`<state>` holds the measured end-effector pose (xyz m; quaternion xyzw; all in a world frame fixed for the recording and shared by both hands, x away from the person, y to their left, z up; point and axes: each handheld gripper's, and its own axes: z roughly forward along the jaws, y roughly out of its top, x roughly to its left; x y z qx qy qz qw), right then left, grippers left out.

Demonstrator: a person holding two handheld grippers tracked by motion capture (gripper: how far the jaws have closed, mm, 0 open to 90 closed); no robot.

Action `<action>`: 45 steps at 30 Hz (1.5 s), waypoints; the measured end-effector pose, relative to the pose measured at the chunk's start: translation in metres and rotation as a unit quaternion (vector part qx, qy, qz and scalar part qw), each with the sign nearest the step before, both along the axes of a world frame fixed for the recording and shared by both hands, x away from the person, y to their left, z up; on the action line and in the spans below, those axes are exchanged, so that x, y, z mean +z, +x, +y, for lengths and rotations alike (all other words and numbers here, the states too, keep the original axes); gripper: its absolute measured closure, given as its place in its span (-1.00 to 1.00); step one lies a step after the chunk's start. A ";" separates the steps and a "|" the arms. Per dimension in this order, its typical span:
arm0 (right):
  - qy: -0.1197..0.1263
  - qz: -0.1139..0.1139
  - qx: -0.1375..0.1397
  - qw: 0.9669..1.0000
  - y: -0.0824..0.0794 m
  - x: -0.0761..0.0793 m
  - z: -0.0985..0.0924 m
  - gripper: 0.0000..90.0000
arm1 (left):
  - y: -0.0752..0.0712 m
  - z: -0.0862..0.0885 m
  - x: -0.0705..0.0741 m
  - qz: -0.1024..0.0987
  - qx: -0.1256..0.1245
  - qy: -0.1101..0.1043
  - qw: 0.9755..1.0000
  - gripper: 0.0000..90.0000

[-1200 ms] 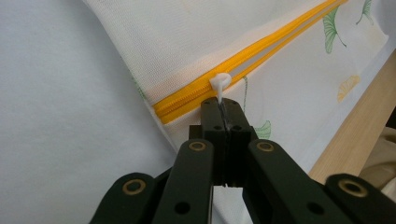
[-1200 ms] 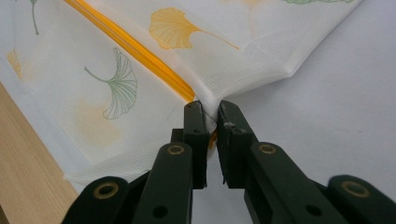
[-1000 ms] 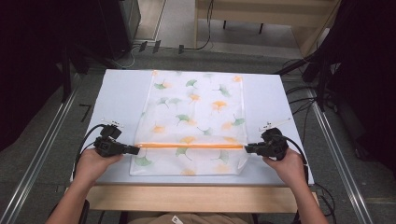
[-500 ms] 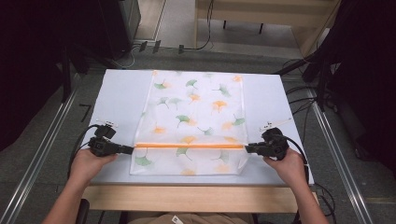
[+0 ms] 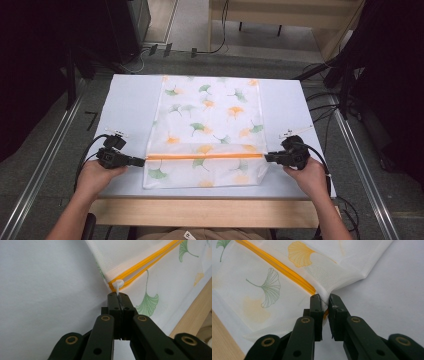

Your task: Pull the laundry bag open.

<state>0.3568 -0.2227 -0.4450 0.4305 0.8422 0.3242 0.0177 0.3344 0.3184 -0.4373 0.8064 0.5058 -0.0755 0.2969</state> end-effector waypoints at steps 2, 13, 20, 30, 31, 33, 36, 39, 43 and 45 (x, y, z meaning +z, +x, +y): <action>0.002 0.001 -0.001 1.000 0.002 -0.001 -0.001 0.84 | 0.000 -0.001 -0.001 0.001 0.002 0.000 1.000 1.00; 0.002 0.015 0.002 1.000 0.001 -0.005 -0.003 0.65 | 0.001 -0.004 -0.004 0.002 -0.002 0.001 1.000 1.00; 0.015 -0.010 -0.001 1.000 -0.001 -0.002 -0.006 0.39 | -0.001 -0.004 0.000 -0.014 -0.003 -0.014 1.000 0.83; 0.039 -0.025 -0.002 0.999 -0.001 -0.002 -0.005 0.04 | -0.001 0.003 0.005 -0.053 0.021 -0.023 0.998 0.20; 0.041 -0.029 -0.004 0.999 -0.001 -0.002 -0.006 0.02 | -0.002 0.004 0.006 -0.062 0.023 -0.023 0.998 0.14; 0.045 -0.035 -0.007 0.998 0.000 -0.001 -0.007 -0.04 | -0.003 0.004 0.007 -0.079 0.026 -0.026 0.996 0.04; 0.050 -0.042 -0.013 0.998 0.001 -0.001 -0.009 -0.09 | -0.004 0.005 0.009 -0.108 0.022 -0.023 0.994 -0.08; 0.050 -0.048 -0.019 0.997 0.001 -0.001 -0.010 -0.14 | -0.005 0.006 0.009 -0.119 0.023 -0.018 0.992 -0.13; 0.051 -0.056 -0.028 0.997 0.001 -0.001 -0.014 -0.17 | -0.005 0.009 0.010 -0.130 0.028 -0.018 0.991 -0.17; 0.053 -0.063 -0.033 0.996 0.001 0.000 -0.018 -0.19 | -0.005 0.012 0.011 -0.136 0.031 -0.015 0.990 -0.19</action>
